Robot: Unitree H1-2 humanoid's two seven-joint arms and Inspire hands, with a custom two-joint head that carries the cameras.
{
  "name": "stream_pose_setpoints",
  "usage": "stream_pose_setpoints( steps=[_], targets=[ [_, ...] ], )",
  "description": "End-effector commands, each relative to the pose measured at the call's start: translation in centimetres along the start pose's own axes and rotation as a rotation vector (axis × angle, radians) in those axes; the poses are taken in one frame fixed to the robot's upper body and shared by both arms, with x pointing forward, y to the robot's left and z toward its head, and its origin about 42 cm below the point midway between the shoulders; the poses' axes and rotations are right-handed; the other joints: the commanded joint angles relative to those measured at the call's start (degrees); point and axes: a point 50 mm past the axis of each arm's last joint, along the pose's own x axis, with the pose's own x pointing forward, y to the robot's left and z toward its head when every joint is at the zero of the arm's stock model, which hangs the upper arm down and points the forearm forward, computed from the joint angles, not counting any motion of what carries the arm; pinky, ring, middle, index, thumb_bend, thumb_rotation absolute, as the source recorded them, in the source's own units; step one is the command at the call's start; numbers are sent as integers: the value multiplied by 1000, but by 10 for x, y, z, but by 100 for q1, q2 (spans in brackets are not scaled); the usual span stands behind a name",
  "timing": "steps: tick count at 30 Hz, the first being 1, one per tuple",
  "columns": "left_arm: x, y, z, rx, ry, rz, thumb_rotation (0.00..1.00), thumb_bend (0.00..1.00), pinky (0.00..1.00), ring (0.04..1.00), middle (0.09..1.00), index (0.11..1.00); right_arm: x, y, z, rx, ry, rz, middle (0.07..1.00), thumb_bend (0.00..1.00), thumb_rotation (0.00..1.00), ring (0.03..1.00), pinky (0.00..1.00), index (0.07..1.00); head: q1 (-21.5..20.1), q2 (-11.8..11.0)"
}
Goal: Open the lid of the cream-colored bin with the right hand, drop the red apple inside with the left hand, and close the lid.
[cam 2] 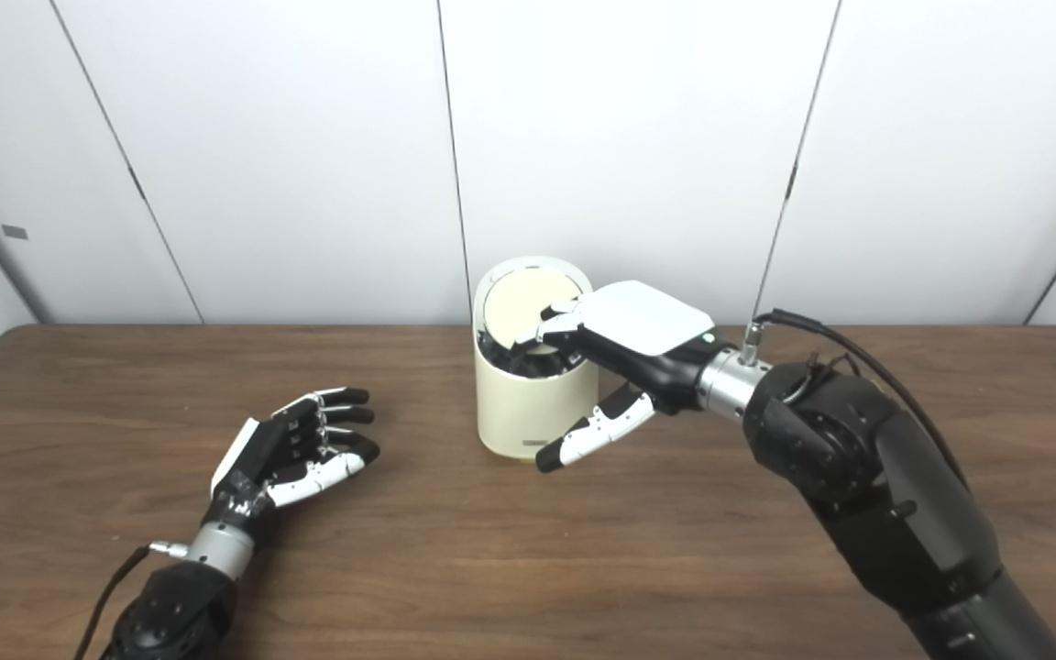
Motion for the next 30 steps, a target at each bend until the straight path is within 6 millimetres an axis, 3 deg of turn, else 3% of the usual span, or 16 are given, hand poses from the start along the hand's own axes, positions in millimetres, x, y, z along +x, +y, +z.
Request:
stream_pose_setpoints(
  steps=[1,7,10,13,18,22,26,30],
  targets=[
    [7,5,18,16,-70,3,150,688,435,600,702,740,-4,8,-4,4,21,97,800,739,706,923,923,806,7,1],
    [7,5,18,15,-67,12,154,706,443,605,701,738,-7,-1,-3,56,-32,-26,795,698,626,898,933,793,7,-19],
    [7,6,18,24,-73,7,161,704,449,608,702,739,-9,-12,-2,68,-40,-112,800,675,642,921,931,798,6,-26],
    [8,6,18,32,-73,7,163,698,446,602,697,738,-12,-23,0,85,-42,-199,823,664,627,938,849,819,-4,-29],
    [8,5,18,40,-78,7,158,689,454,604,696,740,-18,-33,-1,135,-20,-335,861,637,548,884,772,876,-4,-29],
    [8,5,19,29,-82,6,162,702,458,604,696,741,-27,-26,-8,215,10,-400,873,637,416,865,672,932,-15,-47],
    [8,6,18,33,-96,-5,170,694,465,608,700,744,-40,-11,-15,283,45,-424,896,638,367,878,709,951,-6,-56],
    [9,7,18,41,-103,-4,174,696,465,603,695,742,-51,9,-21,362,96,-438,908,665,381,858,720,941,-24,-70]
  ],
)
